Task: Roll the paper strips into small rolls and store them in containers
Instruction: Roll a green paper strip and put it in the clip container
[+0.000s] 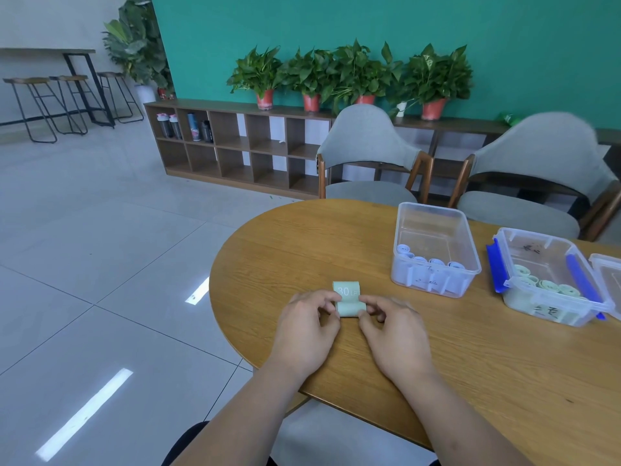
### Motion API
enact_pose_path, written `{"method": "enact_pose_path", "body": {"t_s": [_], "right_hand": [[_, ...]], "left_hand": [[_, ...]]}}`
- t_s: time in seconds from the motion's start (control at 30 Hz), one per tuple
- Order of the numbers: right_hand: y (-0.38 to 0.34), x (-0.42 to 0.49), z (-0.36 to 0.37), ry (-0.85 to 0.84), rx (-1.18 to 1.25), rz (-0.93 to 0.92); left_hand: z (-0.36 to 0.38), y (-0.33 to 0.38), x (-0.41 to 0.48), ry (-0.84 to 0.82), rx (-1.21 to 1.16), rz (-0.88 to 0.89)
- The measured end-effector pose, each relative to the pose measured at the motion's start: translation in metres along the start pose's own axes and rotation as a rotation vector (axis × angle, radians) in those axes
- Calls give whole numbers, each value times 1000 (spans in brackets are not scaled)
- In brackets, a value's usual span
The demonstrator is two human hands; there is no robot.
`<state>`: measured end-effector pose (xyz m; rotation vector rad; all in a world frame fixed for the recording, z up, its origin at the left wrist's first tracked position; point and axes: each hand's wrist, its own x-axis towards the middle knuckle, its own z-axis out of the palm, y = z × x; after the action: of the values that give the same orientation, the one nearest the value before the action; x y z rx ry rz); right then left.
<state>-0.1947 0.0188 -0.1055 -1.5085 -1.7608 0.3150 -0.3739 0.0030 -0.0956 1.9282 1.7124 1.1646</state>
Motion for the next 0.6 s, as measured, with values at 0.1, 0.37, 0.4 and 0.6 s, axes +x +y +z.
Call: {"method": "enact_pose_path", "body": {"t_s": [0.1, 0.37, 0.4, 0.6], "right_hand": [[-1, 0, 0, 3, 27, 10], [-4, -2, -1, 9, 16, -6], [-3, -1, -1, 8, 21, -4], [-3, 0, -3, 3, 58, 27]], "left_hand": [[1, 0, 0, 8, -11, 3], [4, 0, 0, 24, 36, 7], [3, 0, 1, 19, 35, 6], [1, 0, 0, 11, 12, -9]]}}
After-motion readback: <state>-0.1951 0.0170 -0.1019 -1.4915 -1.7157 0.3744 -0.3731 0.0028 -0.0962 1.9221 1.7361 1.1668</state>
